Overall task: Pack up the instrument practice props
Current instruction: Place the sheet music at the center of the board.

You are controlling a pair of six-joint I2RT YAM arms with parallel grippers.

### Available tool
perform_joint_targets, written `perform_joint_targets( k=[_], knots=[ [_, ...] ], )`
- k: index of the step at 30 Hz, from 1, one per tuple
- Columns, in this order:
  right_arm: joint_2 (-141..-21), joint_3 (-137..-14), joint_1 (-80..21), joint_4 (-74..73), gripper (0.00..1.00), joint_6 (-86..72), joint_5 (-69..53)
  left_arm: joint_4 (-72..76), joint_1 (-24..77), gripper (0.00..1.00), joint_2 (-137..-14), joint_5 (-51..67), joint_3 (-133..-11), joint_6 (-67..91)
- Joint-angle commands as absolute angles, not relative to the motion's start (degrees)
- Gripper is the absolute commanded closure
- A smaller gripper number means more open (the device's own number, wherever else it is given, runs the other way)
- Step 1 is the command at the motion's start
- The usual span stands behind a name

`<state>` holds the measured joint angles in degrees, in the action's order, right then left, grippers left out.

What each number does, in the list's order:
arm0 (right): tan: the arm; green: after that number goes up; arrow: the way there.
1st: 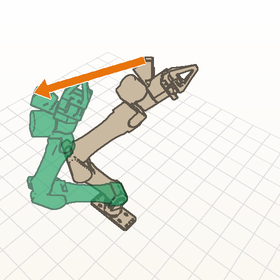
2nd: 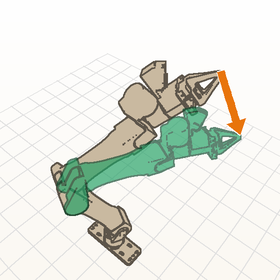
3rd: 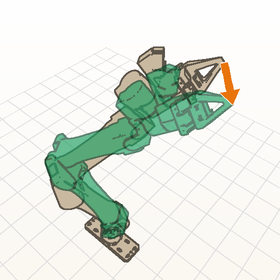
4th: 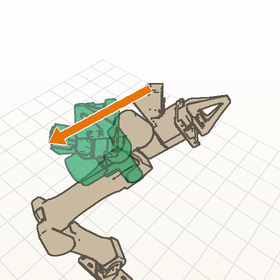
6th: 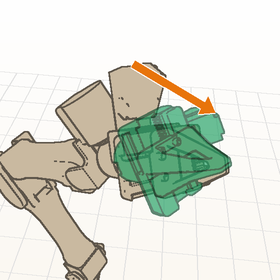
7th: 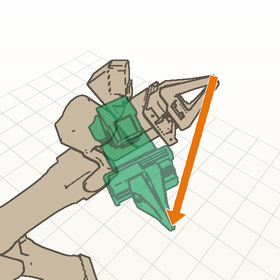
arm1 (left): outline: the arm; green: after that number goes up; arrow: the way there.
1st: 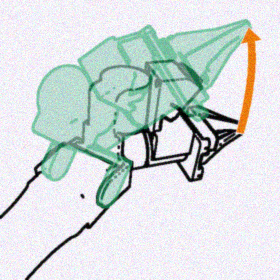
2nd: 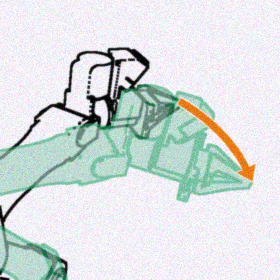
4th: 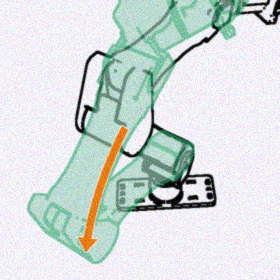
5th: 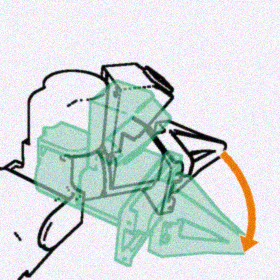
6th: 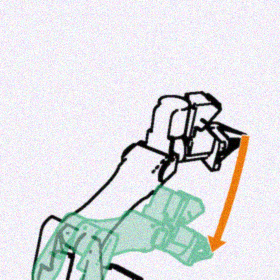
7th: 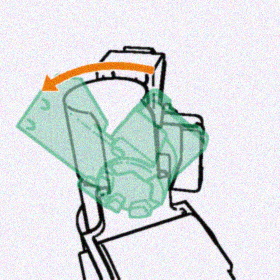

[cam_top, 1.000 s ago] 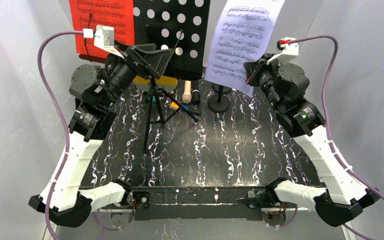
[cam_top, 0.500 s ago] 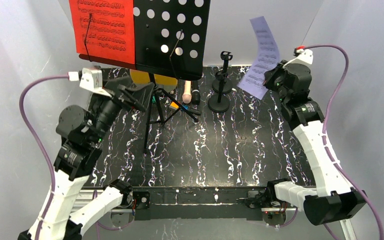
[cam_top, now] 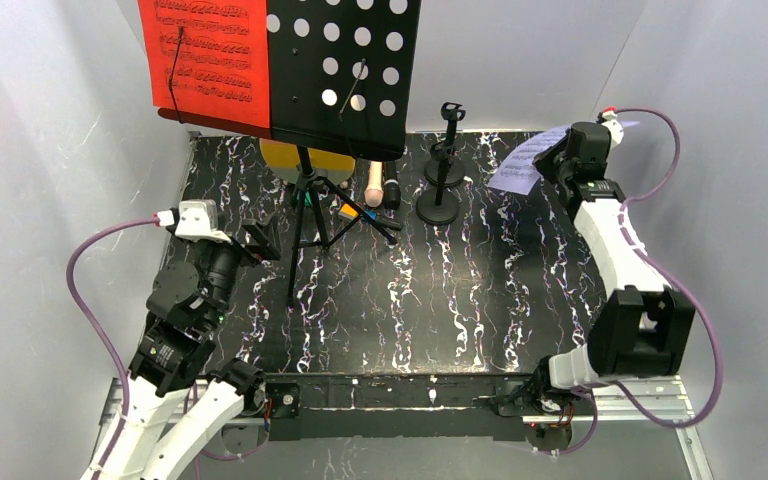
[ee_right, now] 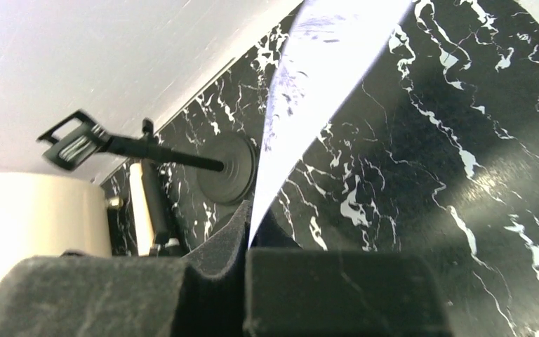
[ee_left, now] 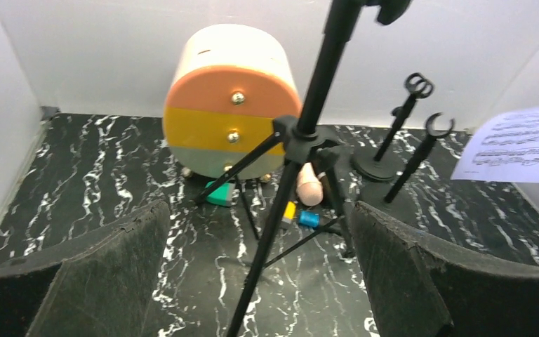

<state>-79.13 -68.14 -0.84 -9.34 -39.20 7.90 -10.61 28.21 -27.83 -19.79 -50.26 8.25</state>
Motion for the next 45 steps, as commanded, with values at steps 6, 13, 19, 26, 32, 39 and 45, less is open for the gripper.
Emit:
perform_joint_targets(
  k=[6, 13, 19, 26, 32, 39, 45],
  knots=[
    [-92.9, -77.6, 1.1, 3.7, 0.99, -48.6, 11.5, -9.3, 25.1, 0.01, -24.9, -27.7, -46.4, 6.4],
    [-96.6, -77.7, 1.1, 10.2, 0.99, -51.2, 16.2, -9.1, 19.3, 0.02, -24.2, -25.4, -44.6, 7.7],
    [-95.9, -68.5, 1.1, 15.7, 0.99, -54.3, 15.7, -9.2, 17.7, 0.02, -23.7, -24.7, -43.9, 8.3],
    [-96.0, -54.0, 1.1, 22.5, 0.99, -61.8, 15.2, -8.9, 17.3, 0.02, -23.4, -24.6, -43.1, 8.5],
    [-96.8, -47.5, 1.0, 26.5, 0.99, -69.3, 16.9, -8.9, 17.0, 0.02, -23.7, -24.8, -42.9, 8.5],
    [-99.7, -45.1, 0.9, 27.5, 0.99, -78.8, 21.9, -8.9, 16.6, 0.02, -24.0, -24.9, -42.4, 8.9],
    [-105.8, -47.3, 0.4, 27.9, 0.99, -86.2, 21.5, -8.8, 16.3, 0.02, -24.5, -24.5, -41.9, 9.4]
  ],
)
